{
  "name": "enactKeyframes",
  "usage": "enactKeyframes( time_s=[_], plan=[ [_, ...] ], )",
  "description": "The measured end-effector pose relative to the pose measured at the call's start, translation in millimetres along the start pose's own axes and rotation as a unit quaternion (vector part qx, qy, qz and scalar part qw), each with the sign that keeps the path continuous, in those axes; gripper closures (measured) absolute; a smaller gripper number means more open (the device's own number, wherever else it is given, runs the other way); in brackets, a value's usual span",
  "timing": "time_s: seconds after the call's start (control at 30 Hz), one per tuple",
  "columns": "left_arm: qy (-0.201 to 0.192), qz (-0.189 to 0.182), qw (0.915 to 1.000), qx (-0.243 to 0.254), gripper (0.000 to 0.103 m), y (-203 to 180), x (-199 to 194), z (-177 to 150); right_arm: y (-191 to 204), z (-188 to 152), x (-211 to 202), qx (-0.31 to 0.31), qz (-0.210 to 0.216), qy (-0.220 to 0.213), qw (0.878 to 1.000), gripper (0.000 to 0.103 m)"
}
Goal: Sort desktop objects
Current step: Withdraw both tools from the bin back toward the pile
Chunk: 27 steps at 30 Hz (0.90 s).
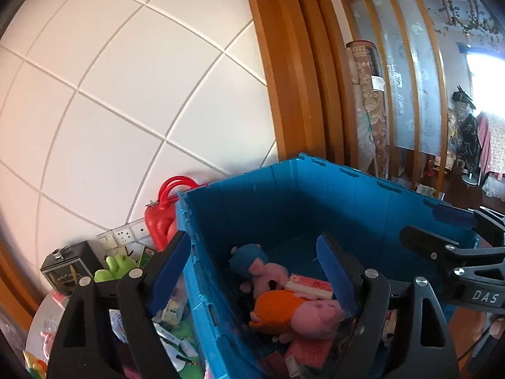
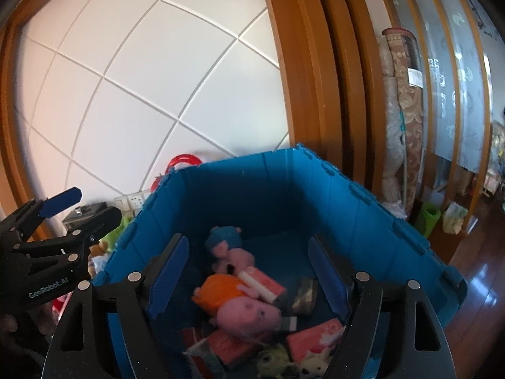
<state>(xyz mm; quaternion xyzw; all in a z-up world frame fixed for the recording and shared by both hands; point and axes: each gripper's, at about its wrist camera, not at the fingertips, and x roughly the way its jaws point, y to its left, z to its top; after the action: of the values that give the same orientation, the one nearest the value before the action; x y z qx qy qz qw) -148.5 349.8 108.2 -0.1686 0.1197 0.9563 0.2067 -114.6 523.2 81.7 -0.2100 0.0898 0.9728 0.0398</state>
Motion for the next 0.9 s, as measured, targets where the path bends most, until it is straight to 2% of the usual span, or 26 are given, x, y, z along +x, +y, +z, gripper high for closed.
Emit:
enactKeyframes(
  time_s=[0.27, 0.43, 0.57, 0.63, 0.7, 0.9],
  plan=[
    [-0.001, 0.036, 0.9991, -0.023, 0.021, 24, -19, -15, 20, -7, -10, -0.014, 0.022, 0.0, 1.0, 0.022],
    [-0.003, 0.064, 0.9972, -0.037, 0.021, 52, -38, -35, 39, -11, -16, -0.03, 0.042, -0.003, 0.999, 0.021],
    [-0.004, 0.095, 0.9945, -0.045, 0.021, 89, -59, -57, 70, -16, -22, -0.051, 0.059, -0.002, 0.997, 0.021],
    [0.001, 0.114, 0.9924, -0.046, 0.021, 111, -68, -69, 84, -20, -23, -0.056, 0.069, -0.003, 0.996, 0.017],
    [0.003, 0.14, 0.9888, -0.051, 0.021, 135, -79, -82, 104, -23, -20, -0.068, 0.089, 0.002, 0.994, 0.017],
    [0.028, 0.184, 0.9799, -0.072, 0.021, 200, -104, -121, 157, -39, -10, -0.076, 0.131, 0.018, 0.988, 0.017]
  ],
)
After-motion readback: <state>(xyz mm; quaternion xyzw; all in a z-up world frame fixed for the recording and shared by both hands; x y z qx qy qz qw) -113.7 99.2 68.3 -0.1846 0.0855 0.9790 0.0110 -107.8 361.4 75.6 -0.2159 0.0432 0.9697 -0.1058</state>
